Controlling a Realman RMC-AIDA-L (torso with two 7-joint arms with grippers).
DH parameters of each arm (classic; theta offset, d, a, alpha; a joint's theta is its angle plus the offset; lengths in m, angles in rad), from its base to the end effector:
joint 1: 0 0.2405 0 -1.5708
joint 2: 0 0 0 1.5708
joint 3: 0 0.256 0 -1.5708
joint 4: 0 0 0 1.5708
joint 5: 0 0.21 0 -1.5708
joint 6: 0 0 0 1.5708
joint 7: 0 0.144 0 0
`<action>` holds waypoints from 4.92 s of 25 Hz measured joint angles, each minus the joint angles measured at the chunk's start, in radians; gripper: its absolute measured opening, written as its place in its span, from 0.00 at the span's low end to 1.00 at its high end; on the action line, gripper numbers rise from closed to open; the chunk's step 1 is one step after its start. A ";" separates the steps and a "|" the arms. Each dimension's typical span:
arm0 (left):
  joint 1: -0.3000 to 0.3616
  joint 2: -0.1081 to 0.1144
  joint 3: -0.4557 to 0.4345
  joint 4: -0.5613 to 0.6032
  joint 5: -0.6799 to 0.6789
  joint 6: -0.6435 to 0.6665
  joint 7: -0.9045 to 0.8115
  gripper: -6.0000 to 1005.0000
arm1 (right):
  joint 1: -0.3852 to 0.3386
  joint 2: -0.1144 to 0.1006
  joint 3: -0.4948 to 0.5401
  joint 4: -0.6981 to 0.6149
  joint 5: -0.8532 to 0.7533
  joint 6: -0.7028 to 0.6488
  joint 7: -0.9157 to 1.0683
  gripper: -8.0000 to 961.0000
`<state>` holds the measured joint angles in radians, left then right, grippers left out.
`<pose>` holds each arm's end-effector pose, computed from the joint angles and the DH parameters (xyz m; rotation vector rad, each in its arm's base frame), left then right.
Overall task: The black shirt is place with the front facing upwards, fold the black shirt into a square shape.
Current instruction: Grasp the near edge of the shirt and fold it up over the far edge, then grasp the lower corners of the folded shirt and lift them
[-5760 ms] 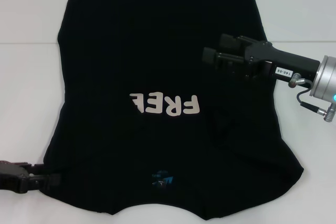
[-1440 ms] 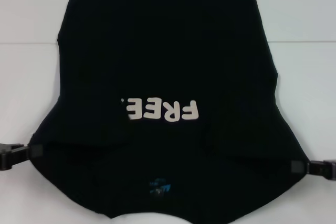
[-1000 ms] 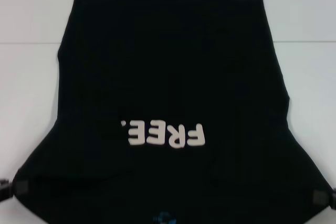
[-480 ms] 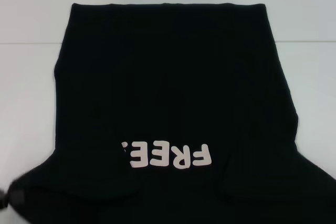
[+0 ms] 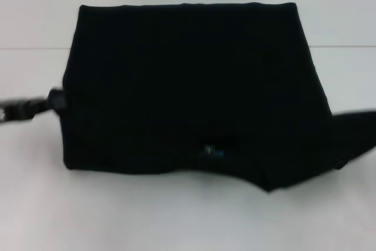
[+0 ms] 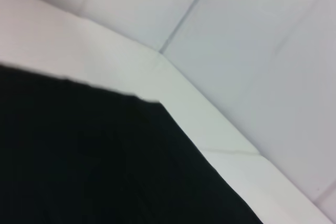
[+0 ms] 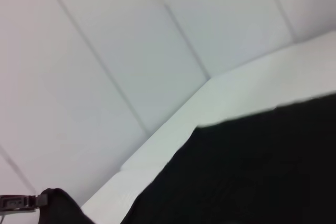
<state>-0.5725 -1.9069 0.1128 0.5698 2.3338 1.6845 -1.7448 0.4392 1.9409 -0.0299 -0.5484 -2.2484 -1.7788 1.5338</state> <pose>-0.3205 0.3317 0.0936 -2.3450 -1.2586 -0.8285 0.3428 0.2829 0.0899 -2.2773 1.1030 0.9780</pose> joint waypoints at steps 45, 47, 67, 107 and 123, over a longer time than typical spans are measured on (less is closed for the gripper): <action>-0.310 -0.201 0.018 -0.321 -0.518 -1.118 0.723 0.19 | 0.443 0.107 -0.264 0.280 0.248 1.225 -0.287 0.06; -0.307 -0.202 0.019 -0.329 -0.514 -1.118 0.723 0.19 | 0.441 0.108 -0.264 0.295 0.248 1.232 -0.287 0.06; -0.186 -0.190 0.019 -0.198 -0.511 -0.823 0.521 0.41 | 0.360 0.148 -0.333 0.159 0.246 1.036 -0.206 0.49; 0.041 -0.170 0.388 0.085 -0.293 -0.540 0.312 0.95 | 0.226 0.078 -0.527 -0.074 0.356 0.566 0.168 0.88; -0.038 -0.192 0.584 0.063 -0.108 -0.778 0.128 0.94 | 0.233 0.084 -0.527 -0.062 0.355 0.606 0.169 0.88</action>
<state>-0.6108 -2.0985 0.6970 0.6325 2.2259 0.9069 -1.6172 0.6723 2.0248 -0.5568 -0.6106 -1.8930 -1.1725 1.7027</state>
